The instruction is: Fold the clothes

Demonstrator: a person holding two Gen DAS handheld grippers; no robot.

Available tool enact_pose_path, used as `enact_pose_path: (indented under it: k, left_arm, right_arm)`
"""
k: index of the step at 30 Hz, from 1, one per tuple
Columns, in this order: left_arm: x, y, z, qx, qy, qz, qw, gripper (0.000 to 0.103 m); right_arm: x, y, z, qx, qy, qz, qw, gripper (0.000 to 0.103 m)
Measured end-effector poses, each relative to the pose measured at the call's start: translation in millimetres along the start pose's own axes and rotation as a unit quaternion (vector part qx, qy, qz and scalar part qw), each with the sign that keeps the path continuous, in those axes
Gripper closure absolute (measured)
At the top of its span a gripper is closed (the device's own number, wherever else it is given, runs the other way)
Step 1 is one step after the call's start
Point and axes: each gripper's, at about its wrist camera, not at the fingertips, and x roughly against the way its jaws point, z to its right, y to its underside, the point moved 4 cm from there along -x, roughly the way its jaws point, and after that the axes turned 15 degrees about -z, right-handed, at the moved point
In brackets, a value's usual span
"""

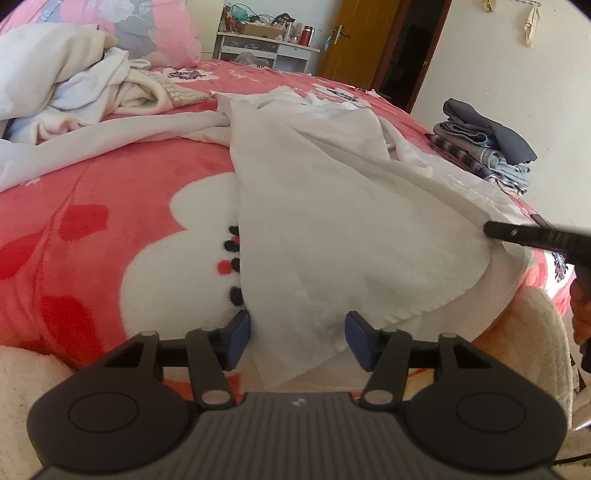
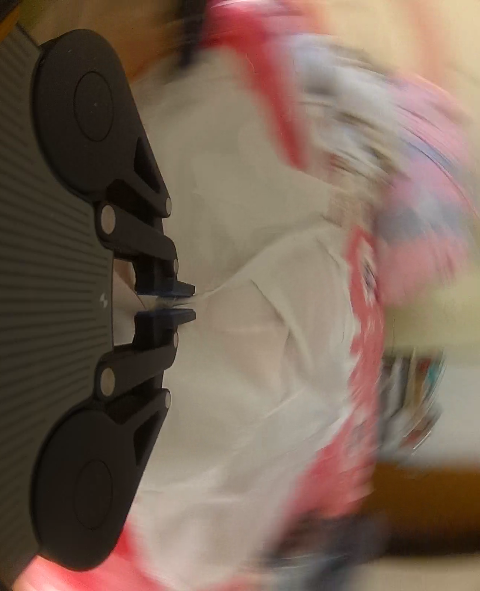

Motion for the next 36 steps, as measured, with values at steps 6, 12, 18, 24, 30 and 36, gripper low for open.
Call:
enact_pose_path:
  k: [6,12,18,24,30,36]
  left_arm:
    - [-2,1,-4,0.011,0.014,0.003,0.9998,0.071]
    - [5,1,-18,0.051,0.056,-0.005,0.9971,0.078]
    - [4,2,-25,0.078,0.070,-0.007,0.9944,0.052]
    - [-7,1,-24,0.082,0.068,-0.011,0.9943,0.065]
    - [-8,5,-27,0.075,0.067,-0.002,0.9949,0.088]
    - [-9,10,-33,0.065,0.079,0.003,0.9947,0.094]
  right_arm:
    - [3,35,71,-0.305,-0.191,0.018,0.933,0.099]
    - [8,74,70,-0.378,-0.253,0.002,0.891,0.099]
    - [4,98,66,-0.399,-0.235,-0.019,0.886,0.099]
    - [8,81,52,-0.348,-0.218,-0.028,0.911,0.095]
    - [43,28,20,-0.160,-0.051,-0.013,0.986,0.077]
    - [12,-76,-44,0.044,-0.039,0.026,0.998,0.066]
